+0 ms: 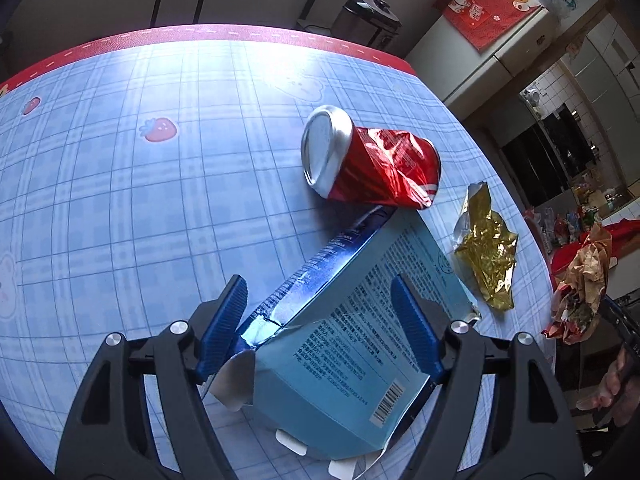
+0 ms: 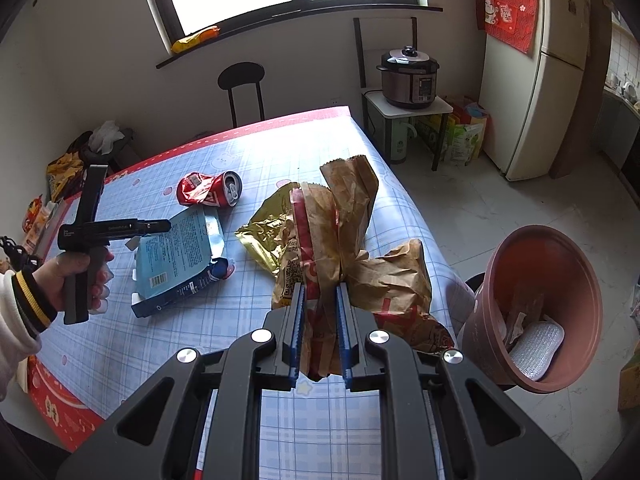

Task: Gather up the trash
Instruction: 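Lift the blue box with the left tool while the right tool holds the paper bag, then carry the paper bag and blue box toward the bucket with both tools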

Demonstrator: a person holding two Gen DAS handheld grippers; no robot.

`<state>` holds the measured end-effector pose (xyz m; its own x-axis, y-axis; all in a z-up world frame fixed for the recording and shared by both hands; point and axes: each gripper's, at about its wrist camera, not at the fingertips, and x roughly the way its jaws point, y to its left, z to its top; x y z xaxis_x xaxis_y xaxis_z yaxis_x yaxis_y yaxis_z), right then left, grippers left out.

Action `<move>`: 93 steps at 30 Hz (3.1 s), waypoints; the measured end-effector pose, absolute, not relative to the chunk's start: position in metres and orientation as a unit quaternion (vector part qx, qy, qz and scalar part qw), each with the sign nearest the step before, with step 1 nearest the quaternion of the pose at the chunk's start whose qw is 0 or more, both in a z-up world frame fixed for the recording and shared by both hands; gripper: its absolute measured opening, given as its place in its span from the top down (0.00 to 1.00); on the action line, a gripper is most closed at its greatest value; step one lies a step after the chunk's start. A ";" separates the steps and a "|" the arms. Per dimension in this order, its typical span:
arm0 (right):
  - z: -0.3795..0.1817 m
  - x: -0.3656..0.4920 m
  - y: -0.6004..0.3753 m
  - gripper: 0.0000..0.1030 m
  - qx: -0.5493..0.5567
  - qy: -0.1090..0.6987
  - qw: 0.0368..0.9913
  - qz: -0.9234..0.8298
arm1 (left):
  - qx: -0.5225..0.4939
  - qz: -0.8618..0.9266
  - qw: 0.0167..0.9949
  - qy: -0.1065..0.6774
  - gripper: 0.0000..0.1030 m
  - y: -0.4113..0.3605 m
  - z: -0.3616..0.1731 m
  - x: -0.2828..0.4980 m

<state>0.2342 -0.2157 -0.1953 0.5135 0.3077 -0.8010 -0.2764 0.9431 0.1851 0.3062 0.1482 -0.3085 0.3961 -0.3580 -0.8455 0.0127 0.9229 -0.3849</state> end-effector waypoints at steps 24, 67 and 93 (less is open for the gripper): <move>-0.226 0.223 -0.169 0.85 0.000 0.510 0.833 0.214 | -0.203 -0.182 0.774 0.571 0.28 0.082 -0.319 0.242; -0.234 0.213 -0.184 0.86 0.028 0.523 0.827 0.202 | -0.304 -0.257 0.714 0.576 0.65 0.022 -0.328 0.230; -0.251 0.211 -0.215 0.86 0.123 0.540 0.809 0.197 | -0.456 -0.263 0.676 0.515 0.47 0.013 -0.331 0.233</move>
<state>0.2110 -0.2146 -0.2505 0.3394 0.4518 -0.8250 -0.1856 0.8920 0.4122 0.2333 0.0132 -0.3314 0.3304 -0.8259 -0.4568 -0.1130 0.4459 -0.8879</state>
